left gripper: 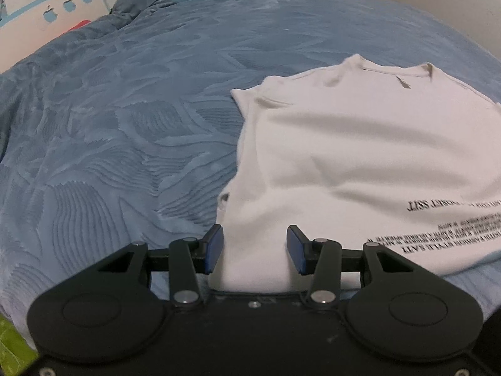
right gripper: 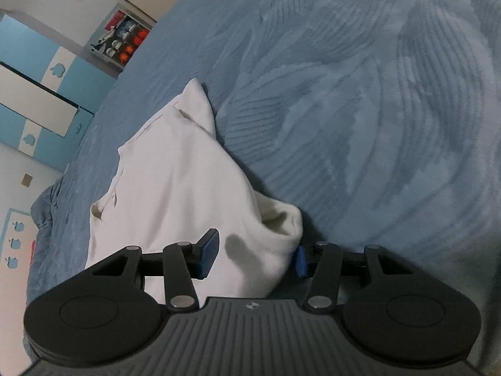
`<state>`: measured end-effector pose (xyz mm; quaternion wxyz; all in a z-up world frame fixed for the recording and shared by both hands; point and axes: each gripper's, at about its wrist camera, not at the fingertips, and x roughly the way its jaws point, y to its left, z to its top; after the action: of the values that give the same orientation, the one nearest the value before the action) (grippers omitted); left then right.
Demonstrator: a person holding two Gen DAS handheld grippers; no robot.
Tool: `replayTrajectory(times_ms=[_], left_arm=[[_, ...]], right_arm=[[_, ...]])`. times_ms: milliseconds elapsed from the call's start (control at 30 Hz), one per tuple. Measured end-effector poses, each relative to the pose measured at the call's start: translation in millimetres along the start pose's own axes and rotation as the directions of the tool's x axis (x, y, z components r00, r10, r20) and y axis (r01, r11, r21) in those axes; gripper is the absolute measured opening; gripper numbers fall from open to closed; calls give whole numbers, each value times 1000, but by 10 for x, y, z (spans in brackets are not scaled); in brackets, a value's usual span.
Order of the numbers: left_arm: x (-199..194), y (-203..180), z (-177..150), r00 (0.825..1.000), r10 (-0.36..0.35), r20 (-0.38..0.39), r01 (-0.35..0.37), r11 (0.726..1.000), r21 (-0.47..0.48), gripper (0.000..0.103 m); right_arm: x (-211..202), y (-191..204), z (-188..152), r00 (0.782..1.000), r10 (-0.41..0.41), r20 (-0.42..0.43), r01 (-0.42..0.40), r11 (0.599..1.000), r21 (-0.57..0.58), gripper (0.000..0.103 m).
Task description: Fold small clothes
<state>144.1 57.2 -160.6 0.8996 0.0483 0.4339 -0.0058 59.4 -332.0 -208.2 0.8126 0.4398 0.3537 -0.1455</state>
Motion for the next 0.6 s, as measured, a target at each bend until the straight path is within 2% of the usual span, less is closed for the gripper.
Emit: replayTrajectory(times_ms=[167, 200, 267, 300, 333, 400, 500, 600], left_arm=[[153, 19, -2, 1000, 3, -24, -3, 1000, -7, 47], [186, 16, -8, 1000, 4, -27, -4, 1000, -3, 48], [244, 8, -15, 999, 7, -34, -7, 1000, 3, 49], [259, 6, -18, 999, 8, -42, -7, 1000, 4, 50], [276, 16, -11, 998, 10, -58, -9, 1000, 2, 51], [270, 43, 1, 997, 9, -71, -9, 1000, -7, 52], [251, 54, 4, 997, 4, -74, -4, 1000, -3, 52], [229, 67, 1, 997, 0, -79, -1, 1000, -6, 52]], right_arm=[[102, 29, -51, 999, -27, 22, 28, 999, -16, 59], [82, 9, -53, 999, -26, 26, 27, 999, -19, 56], [17, -15, -78, 999, -34, 37, 34, 999, -17, 49], [-22, -27, -87, 998, -38, 41, 38, 999, -13, 41], [-70, -49, -103, 998, -50, 46, 50, 999, 2, 25], [-147, -60, -147, 995, -82, 52, 81, 997, 12, 9], [-166, 65, -181, 991, -102, 83, 109, 991, -81, 4], [-169, 136, -158, 990, -97, 100, 106, 990, -94, 4]])
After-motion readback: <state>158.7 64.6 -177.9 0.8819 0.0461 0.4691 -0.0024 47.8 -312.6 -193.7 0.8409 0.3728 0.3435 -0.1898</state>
